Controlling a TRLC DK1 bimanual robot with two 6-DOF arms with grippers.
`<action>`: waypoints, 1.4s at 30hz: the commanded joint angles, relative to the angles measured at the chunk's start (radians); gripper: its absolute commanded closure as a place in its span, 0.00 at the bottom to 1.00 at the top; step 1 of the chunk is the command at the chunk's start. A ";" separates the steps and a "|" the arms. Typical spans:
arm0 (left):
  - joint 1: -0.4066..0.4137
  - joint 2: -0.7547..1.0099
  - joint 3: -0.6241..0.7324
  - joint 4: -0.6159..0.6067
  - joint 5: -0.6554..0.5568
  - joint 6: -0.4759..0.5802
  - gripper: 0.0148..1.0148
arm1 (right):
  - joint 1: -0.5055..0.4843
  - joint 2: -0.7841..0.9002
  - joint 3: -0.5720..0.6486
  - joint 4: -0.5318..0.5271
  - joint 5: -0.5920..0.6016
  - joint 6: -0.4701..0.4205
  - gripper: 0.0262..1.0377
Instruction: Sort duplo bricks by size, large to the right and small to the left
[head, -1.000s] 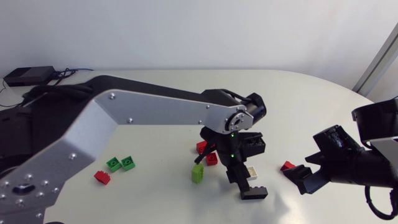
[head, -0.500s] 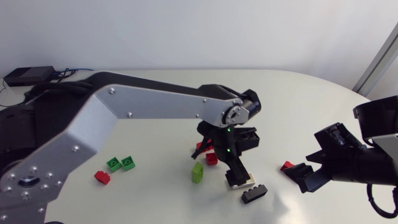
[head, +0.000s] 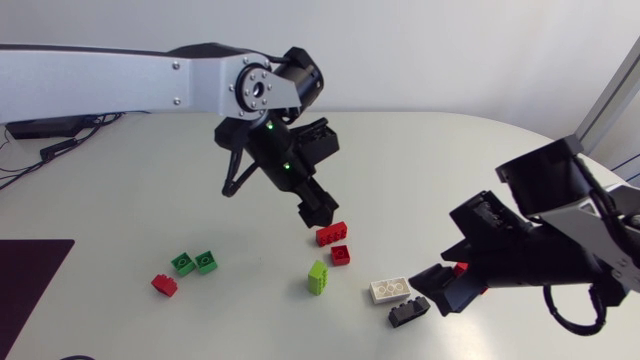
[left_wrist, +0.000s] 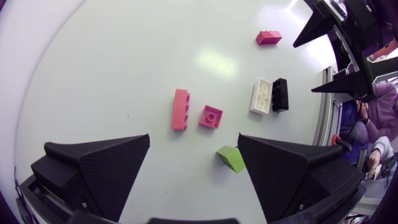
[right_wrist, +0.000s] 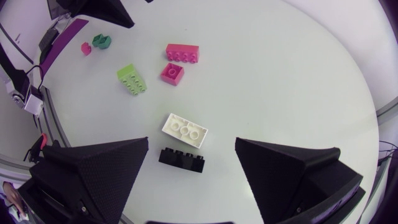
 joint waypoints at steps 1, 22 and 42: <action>0.046 -0.026 -0.074 0.004 -0.004 0.001 0.03 | 0.039 0.050 0.012 0.020 0.006 0.039 0.03; 0.235 -0.159 -0.255 0.050 -0.002 0.030 0.03 | 0.295 0.430 0.236 0.119 0.012 0.068 0.03; 0.310 -0.161 -0.310 0.081 -0.001 0.059 0.03 | 0.404 0.716 0.406 0.117 0.010 0.008 0.04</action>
